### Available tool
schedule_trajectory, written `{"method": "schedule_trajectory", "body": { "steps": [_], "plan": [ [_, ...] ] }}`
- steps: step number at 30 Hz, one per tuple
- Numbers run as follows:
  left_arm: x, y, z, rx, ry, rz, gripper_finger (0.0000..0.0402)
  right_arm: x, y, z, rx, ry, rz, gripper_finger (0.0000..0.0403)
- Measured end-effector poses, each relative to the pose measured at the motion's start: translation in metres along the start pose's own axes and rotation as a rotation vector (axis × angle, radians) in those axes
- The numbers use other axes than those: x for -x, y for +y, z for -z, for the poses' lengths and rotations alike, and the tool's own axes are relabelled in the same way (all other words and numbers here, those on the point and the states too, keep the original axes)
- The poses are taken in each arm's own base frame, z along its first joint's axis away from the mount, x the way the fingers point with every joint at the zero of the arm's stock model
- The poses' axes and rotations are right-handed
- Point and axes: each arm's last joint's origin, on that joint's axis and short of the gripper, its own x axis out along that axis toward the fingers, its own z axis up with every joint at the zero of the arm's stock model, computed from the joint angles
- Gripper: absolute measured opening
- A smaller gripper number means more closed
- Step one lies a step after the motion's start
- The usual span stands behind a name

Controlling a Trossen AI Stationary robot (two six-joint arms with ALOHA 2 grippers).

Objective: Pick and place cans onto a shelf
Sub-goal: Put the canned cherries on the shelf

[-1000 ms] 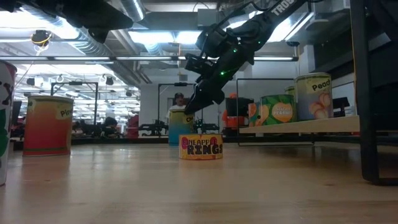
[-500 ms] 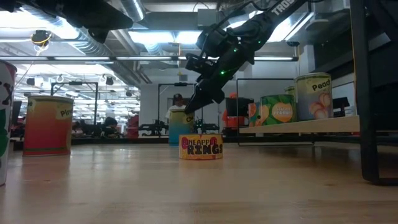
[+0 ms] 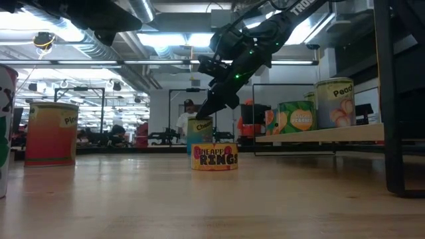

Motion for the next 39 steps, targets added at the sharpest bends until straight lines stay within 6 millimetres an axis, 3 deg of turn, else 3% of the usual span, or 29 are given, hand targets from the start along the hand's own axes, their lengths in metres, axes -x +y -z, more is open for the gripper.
{"method": "schedule_trajectory", "body": {
  "steps": [29, 34, 39],
  "plan": [
    [0.000, 0.000, 0.000, 0.000, 0.000, 0.000, 0.0001, 0.000, 0.000, -0.001, -0.004, -0.008, 0.009, 0.0002],
    [0.000, 0.000, 0.000, 0.000, 0.000, 0.000, 0.0001, 0.006, 0.000, -0.010, 0.002, 0.028, -0.015, 0.0001],
    [0.000, 0.000, 0.000, 0.000, 0.000, 0.000, 0.0001, 0.018, -0.002, -0.032, 0.015, 0.039, -0.038, 0.0001]
  ]
}}
